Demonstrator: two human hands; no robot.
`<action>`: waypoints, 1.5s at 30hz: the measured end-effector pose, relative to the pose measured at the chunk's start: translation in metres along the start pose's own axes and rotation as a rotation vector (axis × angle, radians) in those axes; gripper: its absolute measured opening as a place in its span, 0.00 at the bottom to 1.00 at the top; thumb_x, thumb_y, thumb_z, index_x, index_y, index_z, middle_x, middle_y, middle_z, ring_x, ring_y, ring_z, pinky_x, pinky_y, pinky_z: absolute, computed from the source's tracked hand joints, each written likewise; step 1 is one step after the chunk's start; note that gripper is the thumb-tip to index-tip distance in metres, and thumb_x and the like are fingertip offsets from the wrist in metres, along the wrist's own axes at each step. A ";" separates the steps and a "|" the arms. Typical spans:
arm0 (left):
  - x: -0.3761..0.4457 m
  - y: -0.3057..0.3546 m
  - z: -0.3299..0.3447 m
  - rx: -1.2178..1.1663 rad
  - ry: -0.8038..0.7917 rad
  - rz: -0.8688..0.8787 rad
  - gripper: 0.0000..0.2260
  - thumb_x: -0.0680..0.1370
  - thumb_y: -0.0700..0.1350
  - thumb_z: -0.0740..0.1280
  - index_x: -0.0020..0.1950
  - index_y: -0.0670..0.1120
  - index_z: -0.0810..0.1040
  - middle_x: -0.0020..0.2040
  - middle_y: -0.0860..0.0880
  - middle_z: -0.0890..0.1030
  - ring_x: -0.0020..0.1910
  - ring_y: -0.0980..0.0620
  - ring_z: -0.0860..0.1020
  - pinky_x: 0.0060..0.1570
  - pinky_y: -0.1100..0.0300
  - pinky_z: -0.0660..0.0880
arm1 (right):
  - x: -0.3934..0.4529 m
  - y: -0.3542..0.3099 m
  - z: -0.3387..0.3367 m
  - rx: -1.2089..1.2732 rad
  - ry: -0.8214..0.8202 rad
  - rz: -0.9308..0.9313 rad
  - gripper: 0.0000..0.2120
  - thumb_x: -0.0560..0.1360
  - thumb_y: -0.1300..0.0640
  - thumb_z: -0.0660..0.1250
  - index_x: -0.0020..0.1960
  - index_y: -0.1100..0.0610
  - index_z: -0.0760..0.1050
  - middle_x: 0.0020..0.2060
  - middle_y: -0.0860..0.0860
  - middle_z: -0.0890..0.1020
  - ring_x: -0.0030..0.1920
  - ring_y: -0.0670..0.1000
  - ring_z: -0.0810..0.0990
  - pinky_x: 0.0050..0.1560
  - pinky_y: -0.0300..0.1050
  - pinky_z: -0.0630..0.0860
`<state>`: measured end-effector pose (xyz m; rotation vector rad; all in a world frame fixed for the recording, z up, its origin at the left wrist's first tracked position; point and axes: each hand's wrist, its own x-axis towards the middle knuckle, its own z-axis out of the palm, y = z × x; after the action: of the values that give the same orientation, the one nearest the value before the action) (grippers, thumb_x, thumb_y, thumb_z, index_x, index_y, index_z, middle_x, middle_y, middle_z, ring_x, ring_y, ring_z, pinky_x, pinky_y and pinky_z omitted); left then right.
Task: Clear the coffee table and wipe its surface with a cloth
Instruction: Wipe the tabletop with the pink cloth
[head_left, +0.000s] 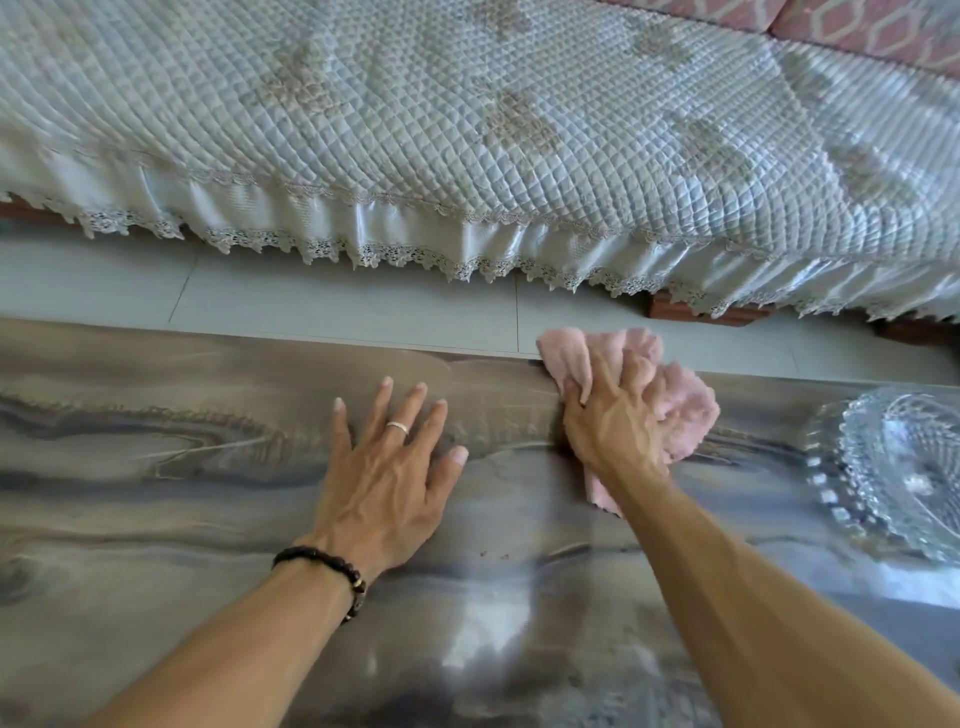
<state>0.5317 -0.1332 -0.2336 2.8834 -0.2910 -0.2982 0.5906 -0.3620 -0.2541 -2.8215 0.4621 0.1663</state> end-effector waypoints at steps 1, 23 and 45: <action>0.001 0.011 0.003 -0.018 -0.014 0.018 0.33 0.77 0.63 0.39 0.75 0.49 0.64 0.76 0.49 0.61 0.77 0.43 0.53 0.70 0.32 0.49 | -0.014 -0.005 0.005 -0.006 -0.006 -0.099 0.23 0.81 0.42 0.53 0.75 0.40 0.55 0.78 0.52 0.50 0.77 0.63 0.46 0.71 0.73 0.50; -0.080 0.041 0.032 -0.031 -0.130 0.032 0.38 0.75 0.66 0.30 0.78 0.51 0.55 0.79 0.51 0.49 0.77 0.48 0.39 0.71 0.36 0.36 | -0.094 0.033 0.015 -0.014 0.063 -0.097 0.25 0.80 0.41 0.52 0.76 0.41 0.56 0.79 0.54 0.52 0.78 0.62 0.49 0.69 0.73 0.50; -0.129 0.050 0.044 0.015 -0.041 0.057 0.32 0.78 0.61 0.39 0.77 0.48 0.59 0.78 0.46 0.56 0.77 0.41 0.47 0.71 0.33 0.43 | -0.233 0.072 0.033 -0.185 -0.069 -0.463 0.29 0.78 0.43 0.51 0.78 0.47 0.56 0.80 0.55 0.52 0.79 0.62 0.45 0.72 0.72 0.56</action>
<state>0.3892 -0.1614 -0.2405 2.8803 -0.3835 -0.3471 0.3452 -0.3495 -0.2673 -2.9976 -0.2385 0.2178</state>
